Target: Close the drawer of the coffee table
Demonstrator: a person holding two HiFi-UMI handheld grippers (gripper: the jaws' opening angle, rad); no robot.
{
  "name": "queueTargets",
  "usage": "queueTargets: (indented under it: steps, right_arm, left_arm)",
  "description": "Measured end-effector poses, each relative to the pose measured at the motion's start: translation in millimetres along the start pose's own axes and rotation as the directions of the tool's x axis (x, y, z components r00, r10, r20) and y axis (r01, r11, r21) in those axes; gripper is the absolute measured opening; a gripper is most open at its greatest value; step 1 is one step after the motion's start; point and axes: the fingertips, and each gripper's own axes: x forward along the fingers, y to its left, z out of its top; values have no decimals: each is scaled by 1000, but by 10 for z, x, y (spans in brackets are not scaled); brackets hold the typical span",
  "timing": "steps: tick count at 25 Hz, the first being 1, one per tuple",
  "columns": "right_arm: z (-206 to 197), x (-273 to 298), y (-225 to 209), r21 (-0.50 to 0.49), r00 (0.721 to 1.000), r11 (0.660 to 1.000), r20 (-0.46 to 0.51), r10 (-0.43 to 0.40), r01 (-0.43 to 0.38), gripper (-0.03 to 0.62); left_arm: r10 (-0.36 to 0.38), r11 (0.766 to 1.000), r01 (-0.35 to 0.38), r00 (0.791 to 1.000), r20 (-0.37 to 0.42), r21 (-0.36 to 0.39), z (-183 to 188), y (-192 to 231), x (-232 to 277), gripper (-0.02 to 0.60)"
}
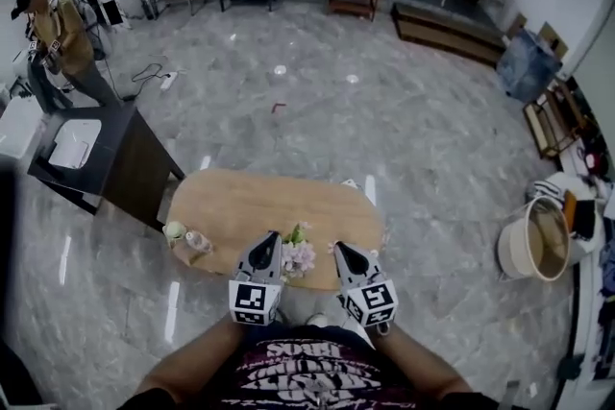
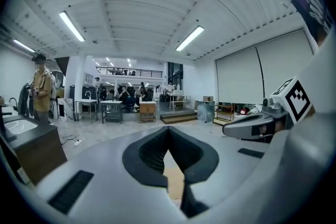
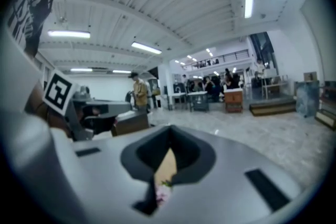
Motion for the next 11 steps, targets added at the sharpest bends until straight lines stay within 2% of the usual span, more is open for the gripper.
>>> queueTargets:
  steps: [5,11]
  right_arm:
    - [144,25,-5,-7,1000,1000,16,13,-13,34]
    - [188,48,-28,25,999,999,34,-24,24,34]
  left_arm:
    - [29,999,-29,1000,2,15,116,59,55,21]
    - [24,999,-25,1000,14,37,209,75,-8,21]
